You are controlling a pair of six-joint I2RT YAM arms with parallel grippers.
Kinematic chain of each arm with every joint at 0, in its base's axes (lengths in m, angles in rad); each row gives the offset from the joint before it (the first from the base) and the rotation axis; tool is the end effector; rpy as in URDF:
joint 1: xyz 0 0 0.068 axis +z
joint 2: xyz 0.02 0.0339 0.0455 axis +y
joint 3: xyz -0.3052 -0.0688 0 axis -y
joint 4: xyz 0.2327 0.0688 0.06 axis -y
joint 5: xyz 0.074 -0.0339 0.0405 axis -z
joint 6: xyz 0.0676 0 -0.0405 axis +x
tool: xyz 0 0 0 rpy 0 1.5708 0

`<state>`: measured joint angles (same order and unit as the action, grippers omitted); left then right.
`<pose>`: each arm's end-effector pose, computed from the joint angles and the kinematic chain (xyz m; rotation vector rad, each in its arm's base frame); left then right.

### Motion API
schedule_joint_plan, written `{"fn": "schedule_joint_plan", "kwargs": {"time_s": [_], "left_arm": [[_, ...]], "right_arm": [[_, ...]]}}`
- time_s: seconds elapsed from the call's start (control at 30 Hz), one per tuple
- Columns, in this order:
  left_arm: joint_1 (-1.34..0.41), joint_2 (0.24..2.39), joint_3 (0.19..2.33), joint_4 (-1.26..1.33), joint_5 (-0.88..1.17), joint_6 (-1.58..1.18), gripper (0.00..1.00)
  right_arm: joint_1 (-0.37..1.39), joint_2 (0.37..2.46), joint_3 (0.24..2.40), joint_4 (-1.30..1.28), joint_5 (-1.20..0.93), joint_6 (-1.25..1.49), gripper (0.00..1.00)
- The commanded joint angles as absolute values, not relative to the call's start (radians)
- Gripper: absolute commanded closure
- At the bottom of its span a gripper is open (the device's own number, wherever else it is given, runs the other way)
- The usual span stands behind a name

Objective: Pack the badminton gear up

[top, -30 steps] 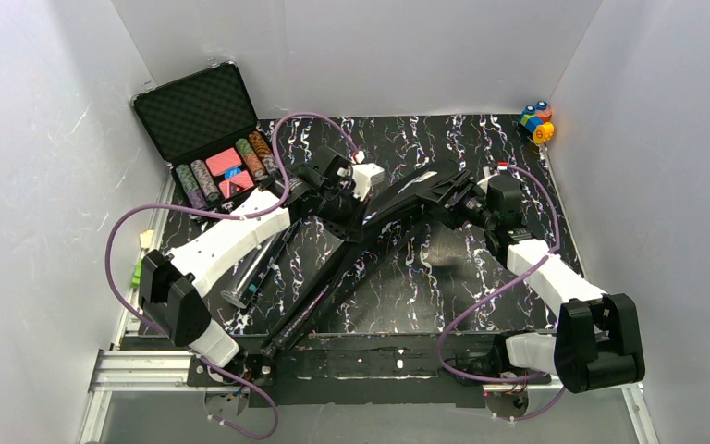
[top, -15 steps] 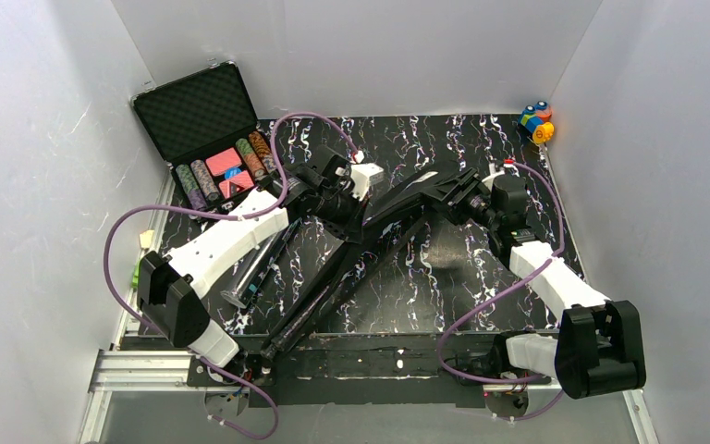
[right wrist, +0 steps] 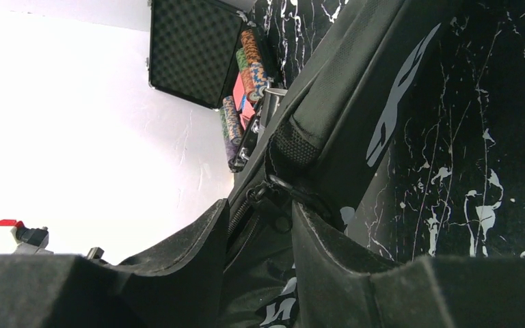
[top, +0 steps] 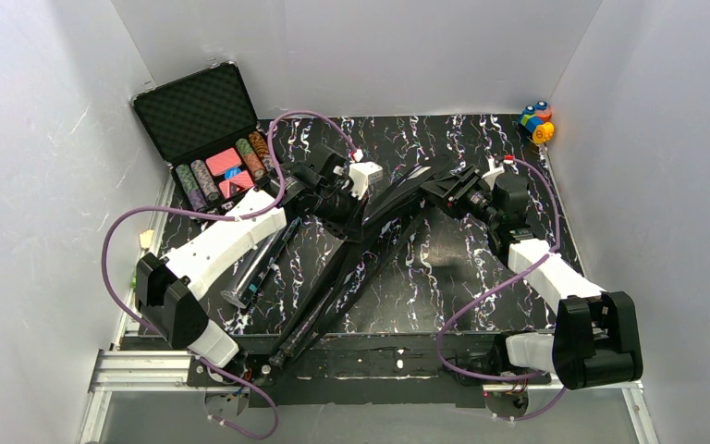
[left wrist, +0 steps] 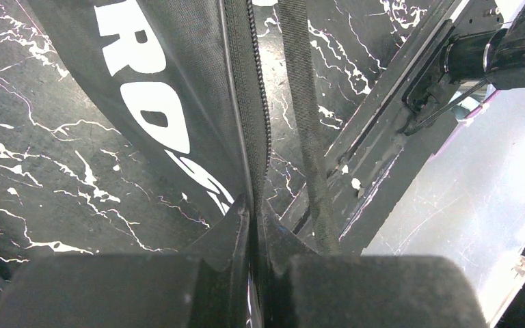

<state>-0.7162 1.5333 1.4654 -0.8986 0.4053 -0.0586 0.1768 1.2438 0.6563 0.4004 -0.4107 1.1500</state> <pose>0.2255 -0.2316 0.3505 1.0040 2.4235 -0.8063 0.2734 0.0763 0.2982 0.6022 1.8436 1.2887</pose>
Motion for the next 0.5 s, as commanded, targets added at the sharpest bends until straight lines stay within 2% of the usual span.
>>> {"fn": "schedule_joint_plan", "kwargs": {"time_s": [0.0,0.47], "left_arm": [[-0.713,1.475,1.514,-0.868,0.454,-0.047,1.0],[-0.709,1.473,1.516,-0.868,0.453,-0.049,1.0]], "right_arm": [[0.171,1.217,0.654,0.476,-0.433,1.151,0.55],[0.169,1.236,0.645,0.475,-0.437,1.161,0.72]]}}
